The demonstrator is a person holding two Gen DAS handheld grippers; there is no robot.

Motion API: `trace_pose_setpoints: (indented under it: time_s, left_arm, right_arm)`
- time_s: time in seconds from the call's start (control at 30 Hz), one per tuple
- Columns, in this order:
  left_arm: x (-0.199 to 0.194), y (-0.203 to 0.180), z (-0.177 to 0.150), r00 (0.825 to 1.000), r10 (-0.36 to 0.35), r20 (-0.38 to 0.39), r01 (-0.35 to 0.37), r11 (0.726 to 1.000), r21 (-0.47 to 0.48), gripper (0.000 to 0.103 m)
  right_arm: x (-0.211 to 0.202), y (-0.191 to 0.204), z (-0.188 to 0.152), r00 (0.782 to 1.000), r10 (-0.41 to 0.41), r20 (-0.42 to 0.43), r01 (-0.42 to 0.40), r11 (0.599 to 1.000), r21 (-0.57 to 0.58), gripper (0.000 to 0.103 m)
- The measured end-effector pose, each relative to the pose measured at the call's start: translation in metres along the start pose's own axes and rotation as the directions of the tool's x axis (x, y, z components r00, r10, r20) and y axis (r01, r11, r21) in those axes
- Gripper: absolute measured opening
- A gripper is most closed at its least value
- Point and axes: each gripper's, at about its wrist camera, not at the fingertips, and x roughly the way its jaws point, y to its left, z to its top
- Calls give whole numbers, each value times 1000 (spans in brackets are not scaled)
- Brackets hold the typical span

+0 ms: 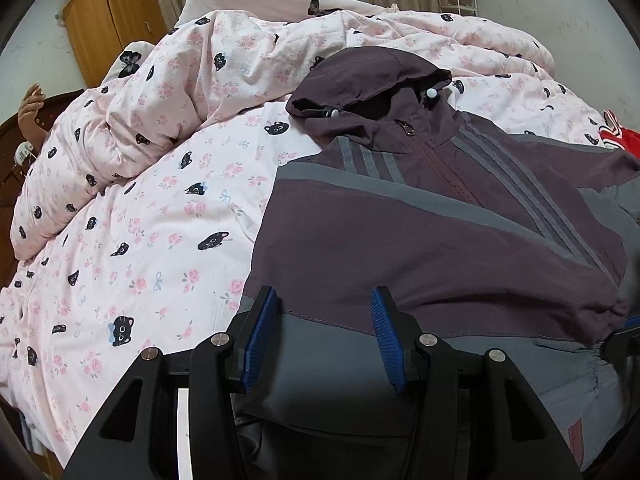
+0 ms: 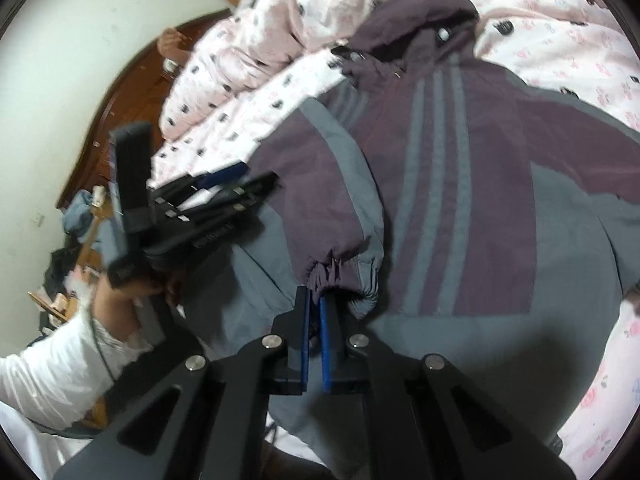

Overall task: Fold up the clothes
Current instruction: 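Grasp the other grey sleeve cuff with the right gripper, then lift the cuff with the right gripper and carry it across the jacket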

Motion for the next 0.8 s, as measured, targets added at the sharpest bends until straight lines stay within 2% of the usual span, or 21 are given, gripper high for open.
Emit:
trace_pose_setpoints:
  time_s: [0.23,0.33,0.4,0.43,0.53,0.63,0.7,0.8]
  left_arm:
    - [1,-2,2,1000,14,-15,-14,1000,0,44]
    - [-2,-2,1,1000,17,-9,-17,1000,-9,44]
    - [-9,-2,1,1000,9,11,-9,1000,-22,44]
    - [-13,-2,1,1000,4,24,-3,1000,-27,44]
    - [-27,-11,1,998,-30,62,32,999,-26,44]
    - [-41,-23,1,993,-66,98,68,998,-18,44]
    - [-46,-34,0,990,-86,108,87,996,-5,44]
    - [-47,-50,-4,989,-108,98,106,994,24,44]
  right_arm:
    - [3,-7,-4,1000,-3,4,3,1000,22,8]
    - [-16,-11,-2,999,-36,35,36,999,11,23]
    - [-38,-21,-2,994,-72,79,70,997,28,36]
    - [-51,-28,-2,990,-93,109,88,995,45,38]
    - [-95,-56,-5,965,-176,194,154,981,121,44]
    - [-141,-90,-13,923,-278,266,224,950,216,44]
    - [-170,-116,-21,888,-354,294,268,918,294,45]
    - [-186,-141,-27,863,-403,304,278,883,378,46]
